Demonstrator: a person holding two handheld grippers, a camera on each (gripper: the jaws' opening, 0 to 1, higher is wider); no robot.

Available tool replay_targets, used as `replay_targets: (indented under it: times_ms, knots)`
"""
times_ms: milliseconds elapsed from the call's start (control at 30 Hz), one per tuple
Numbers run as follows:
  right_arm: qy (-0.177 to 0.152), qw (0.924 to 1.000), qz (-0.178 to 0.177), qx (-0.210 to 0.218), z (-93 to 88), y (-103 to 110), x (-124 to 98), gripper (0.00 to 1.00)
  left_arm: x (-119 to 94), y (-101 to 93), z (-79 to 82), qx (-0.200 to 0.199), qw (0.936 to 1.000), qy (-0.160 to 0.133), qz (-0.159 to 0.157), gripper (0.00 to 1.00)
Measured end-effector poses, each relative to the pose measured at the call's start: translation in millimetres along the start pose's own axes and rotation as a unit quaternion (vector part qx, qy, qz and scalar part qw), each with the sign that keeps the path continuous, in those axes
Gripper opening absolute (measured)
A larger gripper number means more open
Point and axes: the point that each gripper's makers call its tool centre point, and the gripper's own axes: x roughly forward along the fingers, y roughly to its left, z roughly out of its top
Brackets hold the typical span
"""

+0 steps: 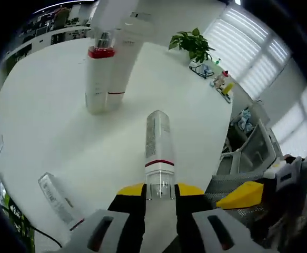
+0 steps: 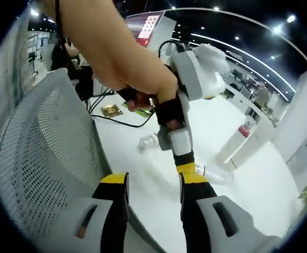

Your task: Arrange the skincare products in the storage area until every visible bottle or jar stands upright without overlapping.

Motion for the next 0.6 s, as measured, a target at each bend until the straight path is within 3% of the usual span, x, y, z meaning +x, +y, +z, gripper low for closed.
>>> replay_targets:
  times_ms: [133, 200, 233, 333, 400, 433, 600]
  knots:
    - [-0.011, 0.9999, -0.007, 0.0, 4.1, -2.7, -1.9, 0.38, -25.6, -9.4, -6.0, -0.024, 0.9991, -0.006, -0.034, 0.2]
    - [-0.014, 0.9997, -0.017, -0.004, 5.1, -7.1, -2.2, 0.41, -37.0, -21.8, -15.2, -0.052, 0.9963, 0.015, -0.067, 0.2]
    - [-0.012, 0.9997, -0.021, -0.007, 4.7, -8.3, -2.5, 0.42, -42.8, -17.6, -18.0, -0.051, 0.9969, 0.017, -0.057, 0.2]
    - [0.001, 0.9962, -0.054, -0.068, 3.3, -16.5, -5.4, 0.42, -58.2, -23.3, -27.5, -0.075, 0.9937, 0.034, -0.076, 0.2]
    - [-0.003, 0.9933, -0.067, -0.094, 6.7, -17.1, -7.1, 0.44, -68.5, -30.0, -32.1, -0.101, 0.9889, 0.045, -0.1, 0.2]
    - [-0.006, 0.9906, -0.073, -0.116, 9.6, -16.9, -7.8, 0.47, -75.0, -37.4, -36.9, -0.125, 0.9829, 0.065, -0.119, 0.2]
    - [-0.01, 0.9839, -0.088, -0.155, 13.3, -18.9, -9.6, 0.52, -91.4, -60.4, -50.2, -0.126, 0.9724, 0.12, -0.156, 0.2]
